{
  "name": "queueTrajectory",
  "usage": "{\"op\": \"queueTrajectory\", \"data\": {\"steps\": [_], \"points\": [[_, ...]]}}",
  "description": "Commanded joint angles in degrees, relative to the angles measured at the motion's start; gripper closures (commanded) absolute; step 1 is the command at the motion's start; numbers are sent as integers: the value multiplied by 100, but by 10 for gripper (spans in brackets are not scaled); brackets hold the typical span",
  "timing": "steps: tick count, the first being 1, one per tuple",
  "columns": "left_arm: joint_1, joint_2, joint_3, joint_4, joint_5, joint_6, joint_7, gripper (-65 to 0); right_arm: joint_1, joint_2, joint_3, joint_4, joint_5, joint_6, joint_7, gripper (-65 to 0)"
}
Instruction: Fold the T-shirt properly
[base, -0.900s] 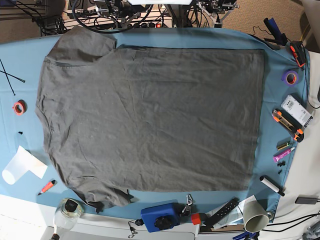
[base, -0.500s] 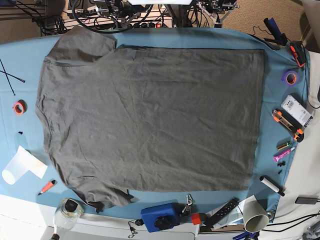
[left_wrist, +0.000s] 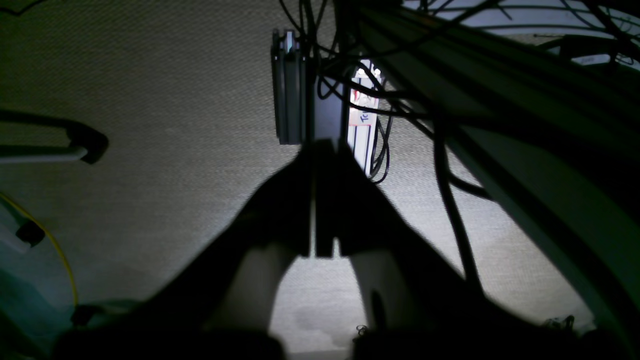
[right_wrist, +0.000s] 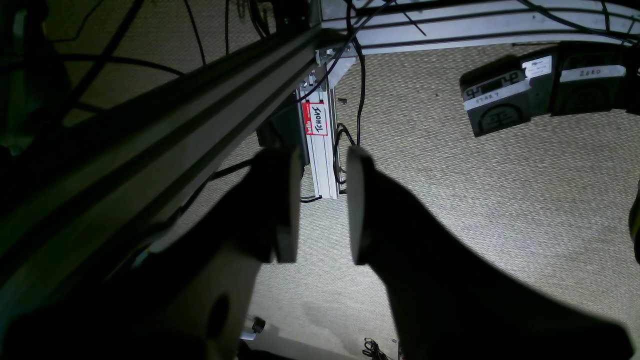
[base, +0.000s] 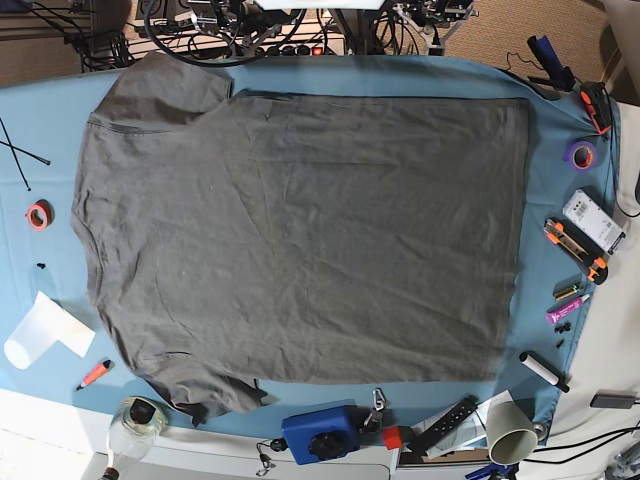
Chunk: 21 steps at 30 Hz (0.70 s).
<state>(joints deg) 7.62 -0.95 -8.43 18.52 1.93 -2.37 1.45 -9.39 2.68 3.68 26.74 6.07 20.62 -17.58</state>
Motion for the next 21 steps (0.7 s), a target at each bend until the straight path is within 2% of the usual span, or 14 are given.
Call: {"op": "queueTrajectory", "data": {"steps": [1,5,9,12,17,21], "points": [[17,11,0,35,0,-24,-44,0,-13,20,11,52,57,42,0,-167],[35,-22,0,35,0,-24,-42,0,-28,101,11,59,55,44,-160,-167],[201,-133,0,98,-2,-24,-42,0,-133,315,11,275,87,50,-649,-167],[474,-260,0,315,-4,-26,-42,0,-417,538,11,728,575,55,-960,-167],[1058,-472,0,927,-380,-68,-35,0,-1064,901,11,1628,1252,57,-1517,-166],[1613,-662,0,1600,-804,-66,74,0,-1711,1182,13,2339,1665,57,-1635,-167]]}}
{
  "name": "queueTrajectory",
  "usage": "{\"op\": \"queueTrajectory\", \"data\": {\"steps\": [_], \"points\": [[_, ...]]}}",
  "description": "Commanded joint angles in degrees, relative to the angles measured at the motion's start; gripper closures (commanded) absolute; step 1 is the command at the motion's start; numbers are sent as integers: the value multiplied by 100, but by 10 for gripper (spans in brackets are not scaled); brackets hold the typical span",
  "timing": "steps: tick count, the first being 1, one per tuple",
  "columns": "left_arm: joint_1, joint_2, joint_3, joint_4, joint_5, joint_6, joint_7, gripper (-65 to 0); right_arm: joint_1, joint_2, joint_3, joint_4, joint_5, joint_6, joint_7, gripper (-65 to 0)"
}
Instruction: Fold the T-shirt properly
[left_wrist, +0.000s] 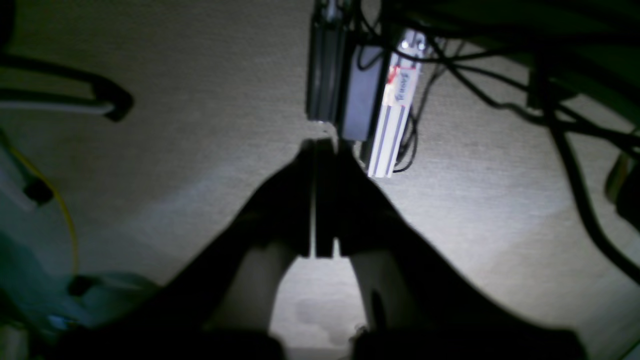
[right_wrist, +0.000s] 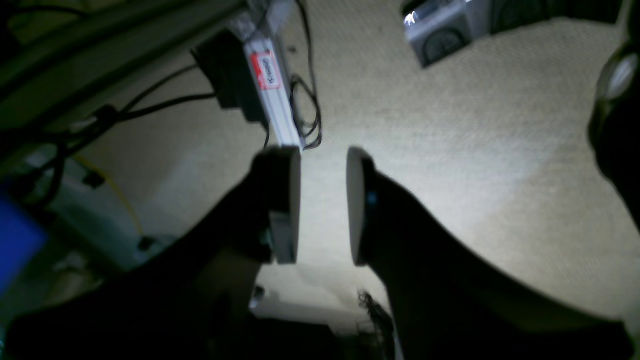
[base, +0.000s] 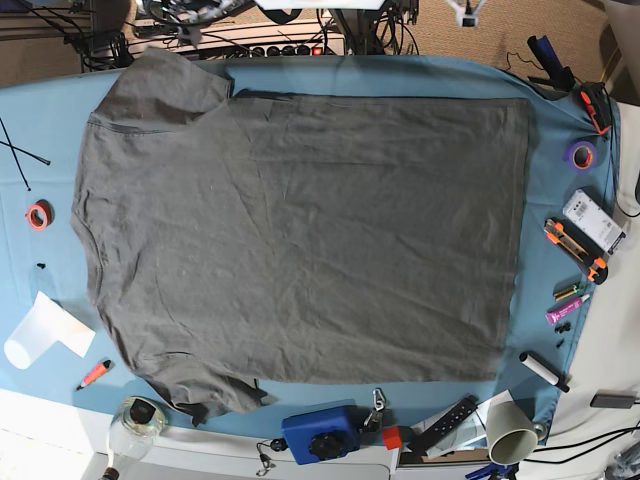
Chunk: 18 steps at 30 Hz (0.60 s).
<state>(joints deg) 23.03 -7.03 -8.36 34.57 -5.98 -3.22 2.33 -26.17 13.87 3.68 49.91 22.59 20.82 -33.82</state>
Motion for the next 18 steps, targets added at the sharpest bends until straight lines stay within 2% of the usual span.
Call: {"op": "queueTrajectory", "data": {"steps": [1,7,11,15,18], "points": [[234,-98,-7,205,-133,20,26,0,-210,138,11,203,114,37,-31,-167],[1340,-260,-9,1631,-538,22,87,0,-1340,498,17,1458,527,39,-293,-166],[2081,-264,-9,2710,-586,20,92,0,-2116,503,225,2459,632,94,-396,-167],[2809,-267,-9,3943,-586,24,387,0,-2800,498,726,3493,1434,575,-879,-166],[3362,-267,-9,4907,-588,26,595,0,-3230,426,1379,4212,2059,870,-1259,-166]]}}
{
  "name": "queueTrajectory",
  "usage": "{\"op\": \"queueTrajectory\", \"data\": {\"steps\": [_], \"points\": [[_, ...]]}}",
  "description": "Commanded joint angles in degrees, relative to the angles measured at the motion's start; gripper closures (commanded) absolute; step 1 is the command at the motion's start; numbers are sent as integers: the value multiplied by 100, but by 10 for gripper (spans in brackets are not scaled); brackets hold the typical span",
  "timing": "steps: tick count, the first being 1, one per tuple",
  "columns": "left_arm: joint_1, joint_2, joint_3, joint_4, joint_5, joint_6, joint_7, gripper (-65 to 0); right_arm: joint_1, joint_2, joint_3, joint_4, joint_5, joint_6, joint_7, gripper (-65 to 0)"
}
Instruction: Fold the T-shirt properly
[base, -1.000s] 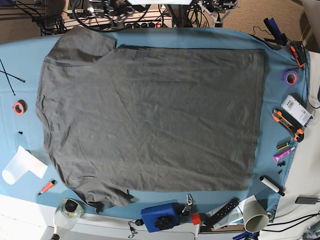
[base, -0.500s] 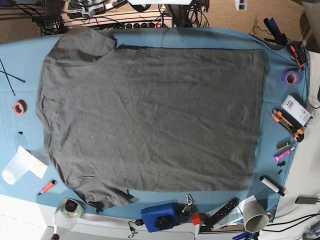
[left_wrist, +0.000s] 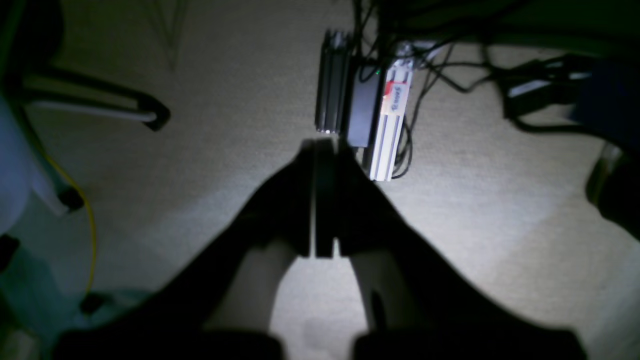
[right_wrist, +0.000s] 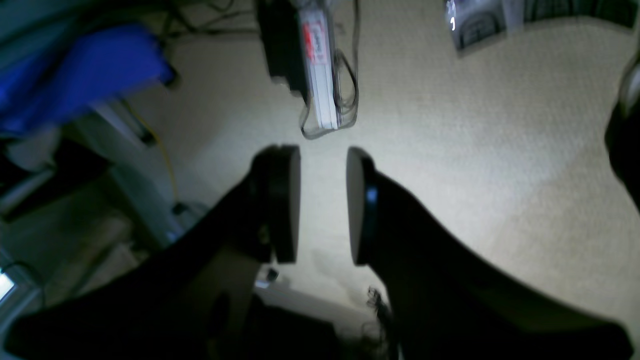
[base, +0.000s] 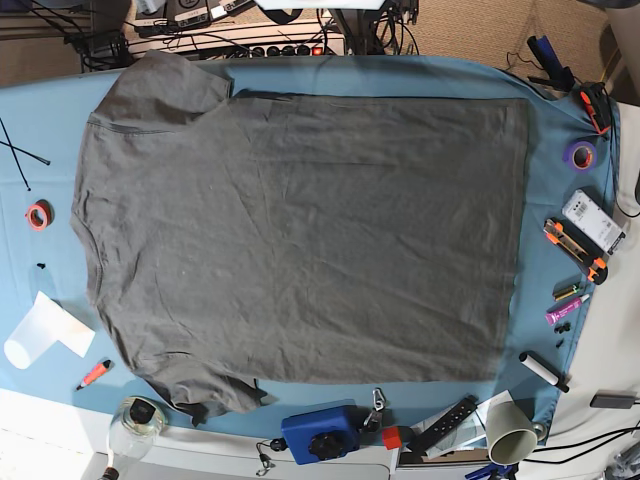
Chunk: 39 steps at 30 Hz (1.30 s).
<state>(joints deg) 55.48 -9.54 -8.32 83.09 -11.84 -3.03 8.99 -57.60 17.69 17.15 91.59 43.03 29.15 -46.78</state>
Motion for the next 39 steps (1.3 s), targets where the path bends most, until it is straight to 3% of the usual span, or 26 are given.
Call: {"op": "queueTrajectory", "data": {"steps": [1,9,15,20,26,35,39], "points": [[293,-15,-13,369,-2,7,-33,0,-212,-11,304,258,227,107,-81,-166],[1558,-15,-13,2651,0,7,109,0,-728,-310,2356,1266,2253,1085,-1172,-166],[1829,-13,-13,3908,0,11,1058,0,-730,-308,3368,1314,2973,1085,-1318,-166],[1829,-15,-13,4712,2,22,1392,0,-643,-308,3904,1314,3418,1085,-1305,-166],[1615,-13,-13,5191,26,24,1421,0,-474,-306,4009,1314,3456,1085,-807,-166],[1294,33,-11,5191,24,4,1416,0,85,-304,4009,1314,3265,1085,-907,-172],[1292,33,-11,5191,22,4,1414,0,245,-256,4009,1314,3038,1085,-890,-268]]}}
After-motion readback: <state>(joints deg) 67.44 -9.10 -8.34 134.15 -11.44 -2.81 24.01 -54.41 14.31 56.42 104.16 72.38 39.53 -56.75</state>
